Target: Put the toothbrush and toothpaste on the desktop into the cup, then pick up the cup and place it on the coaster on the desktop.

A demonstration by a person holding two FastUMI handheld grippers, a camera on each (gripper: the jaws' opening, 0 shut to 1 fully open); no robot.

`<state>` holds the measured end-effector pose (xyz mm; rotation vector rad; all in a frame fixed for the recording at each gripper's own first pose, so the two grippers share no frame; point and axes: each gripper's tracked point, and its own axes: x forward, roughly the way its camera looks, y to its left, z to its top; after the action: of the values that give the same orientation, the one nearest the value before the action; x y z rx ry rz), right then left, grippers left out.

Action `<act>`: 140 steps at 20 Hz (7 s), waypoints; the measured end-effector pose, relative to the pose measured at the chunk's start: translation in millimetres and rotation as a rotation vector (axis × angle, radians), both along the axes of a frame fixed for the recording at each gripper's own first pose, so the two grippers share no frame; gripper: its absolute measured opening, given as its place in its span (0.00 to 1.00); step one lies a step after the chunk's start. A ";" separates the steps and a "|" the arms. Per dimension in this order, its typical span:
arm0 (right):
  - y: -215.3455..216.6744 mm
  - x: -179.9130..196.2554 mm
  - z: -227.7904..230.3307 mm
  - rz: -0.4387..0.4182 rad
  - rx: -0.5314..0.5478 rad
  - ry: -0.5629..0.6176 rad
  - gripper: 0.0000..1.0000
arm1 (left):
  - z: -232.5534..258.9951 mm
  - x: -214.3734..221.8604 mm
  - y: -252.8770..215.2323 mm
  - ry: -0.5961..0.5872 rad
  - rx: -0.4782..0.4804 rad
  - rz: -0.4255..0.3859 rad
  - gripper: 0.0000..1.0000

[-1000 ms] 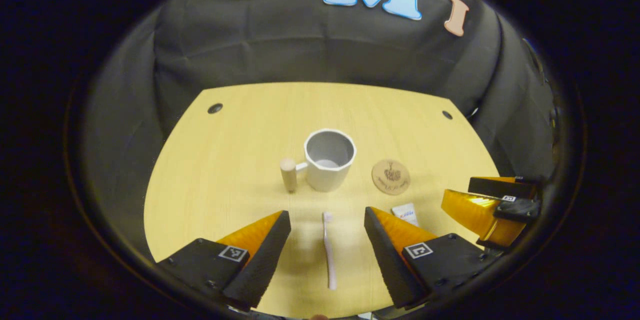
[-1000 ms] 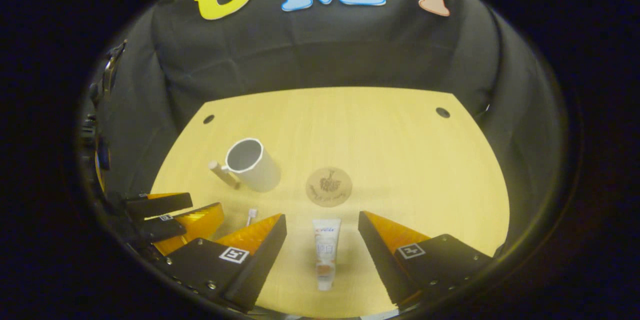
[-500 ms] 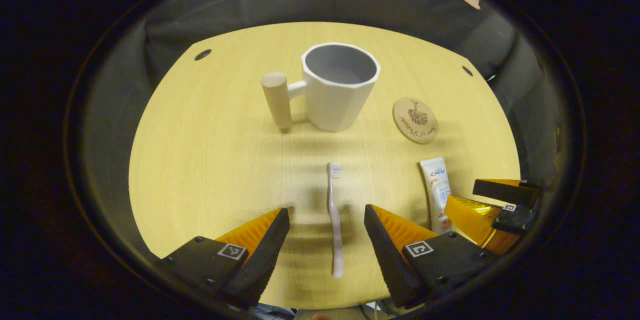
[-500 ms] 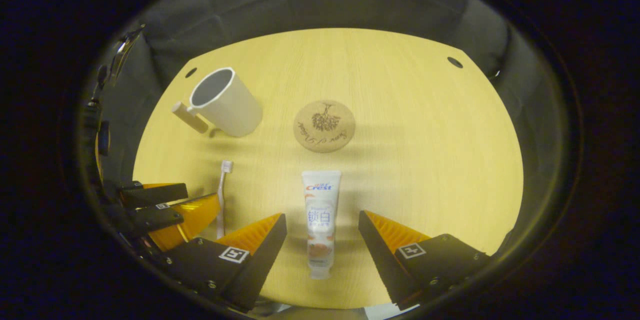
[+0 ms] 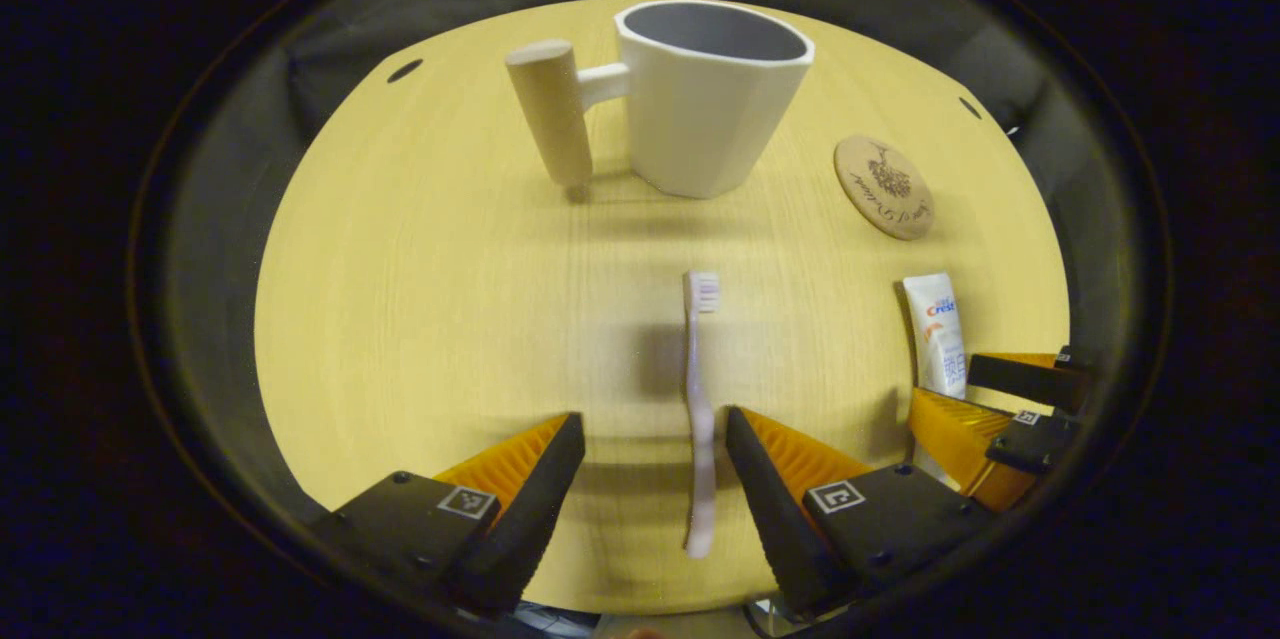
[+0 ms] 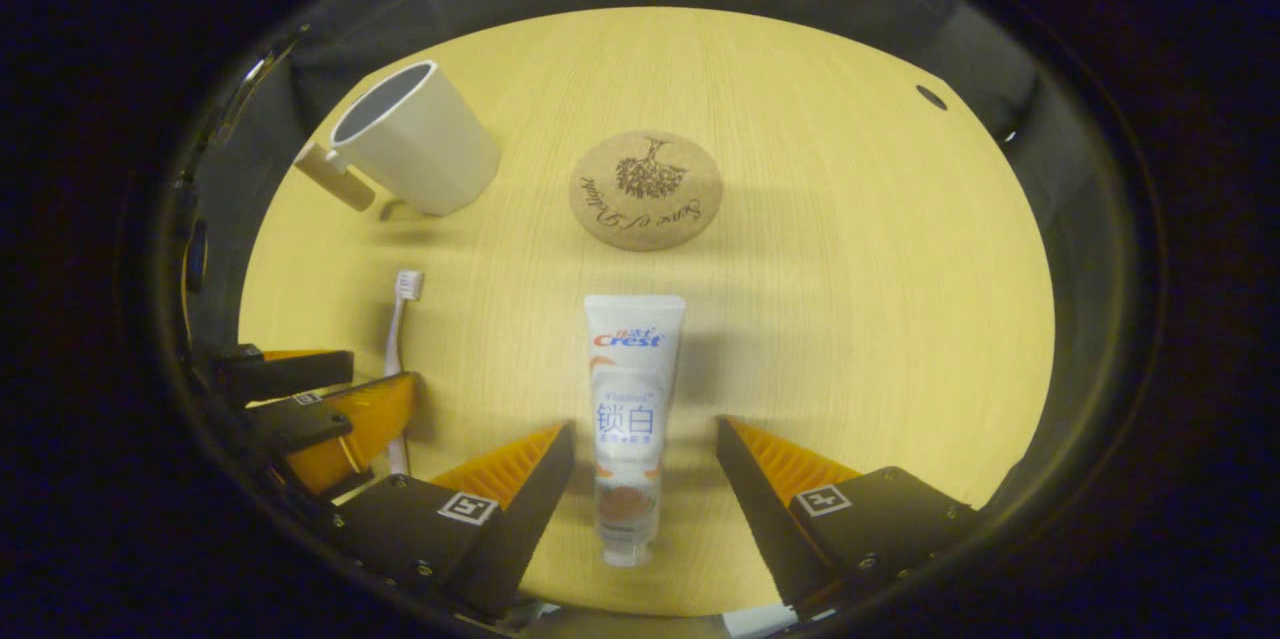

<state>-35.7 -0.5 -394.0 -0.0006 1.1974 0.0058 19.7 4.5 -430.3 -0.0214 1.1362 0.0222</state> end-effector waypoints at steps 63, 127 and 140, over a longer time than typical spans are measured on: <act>-53.2 -26.9 48.8 -0.281 0.170 -0.021 0.20 | 181.9 241.5 3.9 -0.527 -0.060 -0.134 0.17; 95.4 184.4 166.1 -0.246 0.315 -0.744 0.36 | 159.4 78.9 210.1 -0.424 -0.003 0.004 0.57; 95.8 158.7 183.8 -0.203 0.357 -0.749 0.97 | 154.2 124.8 129.7 -0.399 0.006 -0.354 0.57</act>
<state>123.0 95.3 -210.3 0.4003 0.4307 0.0378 144.4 134.2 -276.1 0.1746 0.7283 -0.2828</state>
